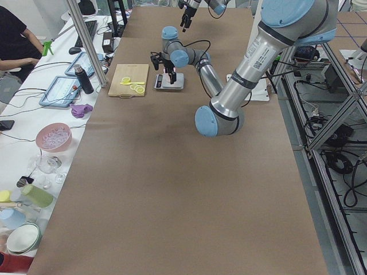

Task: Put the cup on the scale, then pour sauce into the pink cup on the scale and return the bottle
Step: 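Lift the left gripper away from the cup while the right gripper approaches the glass bottle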

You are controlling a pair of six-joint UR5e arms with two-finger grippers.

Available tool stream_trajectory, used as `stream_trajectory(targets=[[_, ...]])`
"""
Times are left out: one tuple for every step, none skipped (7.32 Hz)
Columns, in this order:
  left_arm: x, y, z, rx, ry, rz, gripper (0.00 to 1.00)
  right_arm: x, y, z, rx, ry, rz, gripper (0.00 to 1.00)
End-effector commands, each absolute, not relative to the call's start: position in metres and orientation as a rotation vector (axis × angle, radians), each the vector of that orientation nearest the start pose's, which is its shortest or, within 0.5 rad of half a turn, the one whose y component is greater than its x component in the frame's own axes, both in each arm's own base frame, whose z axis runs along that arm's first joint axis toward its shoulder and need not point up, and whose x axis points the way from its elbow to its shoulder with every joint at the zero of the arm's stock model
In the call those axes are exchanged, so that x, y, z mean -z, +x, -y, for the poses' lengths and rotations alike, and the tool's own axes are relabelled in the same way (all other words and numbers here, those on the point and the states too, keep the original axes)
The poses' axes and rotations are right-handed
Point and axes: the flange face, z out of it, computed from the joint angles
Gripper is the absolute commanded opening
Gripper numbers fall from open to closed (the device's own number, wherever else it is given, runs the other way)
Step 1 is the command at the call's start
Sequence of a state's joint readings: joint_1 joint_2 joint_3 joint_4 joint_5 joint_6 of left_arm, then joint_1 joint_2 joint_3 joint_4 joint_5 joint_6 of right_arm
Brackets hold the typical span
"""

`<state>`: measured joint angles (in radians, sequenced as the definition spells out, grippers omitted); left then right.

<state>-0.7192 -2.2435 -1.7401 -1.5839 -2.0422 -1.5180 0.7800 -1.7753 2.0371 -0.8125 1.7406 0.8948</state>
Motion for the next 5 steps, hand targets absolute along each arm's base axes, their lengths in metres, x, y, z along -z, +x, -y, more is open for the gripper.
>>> stream_trajectory(targets=[[-0.217,0.419,0.494,0.345,-0.056,-0.924,0.98,-0.461,-0.225,0.388,-0.072,0.592,0.861,1.00],[-0.222,0.411,0.499,0.354,-0.049,-0.917,0.98,-0.475,-0.237,0.390,-0.076,0.603,0.826,1.00],[-0.231,0.398,0.507,0.341,-0.025,-0.907,0.98,-0.476,-0.249,0.387,-0.077,0.654,0.834,1.00],[-0.251,0.386,0.504,0.329,-0.005,-0.884,0.98,-0.480,-0.259,0.387,-0.083,0.692,0.863,1.00],[-0.259,0.381,0.504,0.329,0.004,-0.873,0.98,-0.480,-0.271,0.385,-0.100,0.700,0.870,1.00]])
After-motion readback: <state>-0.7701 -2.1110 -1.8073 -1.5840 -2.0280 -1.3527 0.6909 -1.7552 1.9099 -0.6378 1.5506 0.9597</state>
